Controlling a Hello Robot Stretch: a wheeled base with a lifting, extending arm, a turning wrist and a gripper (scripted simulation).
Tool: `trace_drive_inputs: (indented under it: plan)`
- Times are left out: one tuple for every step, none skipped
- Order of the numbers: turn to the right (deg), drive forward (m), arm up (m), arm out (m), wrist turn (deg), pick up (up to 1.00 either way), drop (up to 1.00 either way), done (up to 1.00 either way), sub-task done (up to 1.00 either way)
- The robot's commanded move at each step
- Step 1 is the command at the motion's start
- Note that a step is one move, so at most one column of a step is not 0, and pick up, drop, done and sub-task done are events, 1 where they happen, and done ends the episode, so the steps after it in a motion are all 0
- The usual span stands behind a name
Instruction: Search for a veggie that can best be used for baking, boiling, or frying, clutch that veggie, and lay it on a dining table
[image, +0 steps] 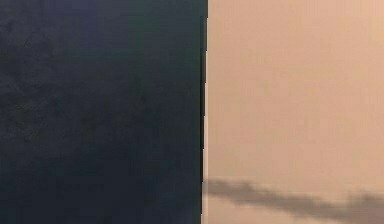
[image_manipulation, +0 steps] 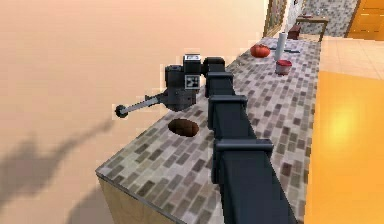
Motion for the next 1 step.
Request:
trace_drive_inputs:
  plan:
    - [0.0,0.0,0.0,0.0,45.0,0.0,0.0,0.0,0.0]
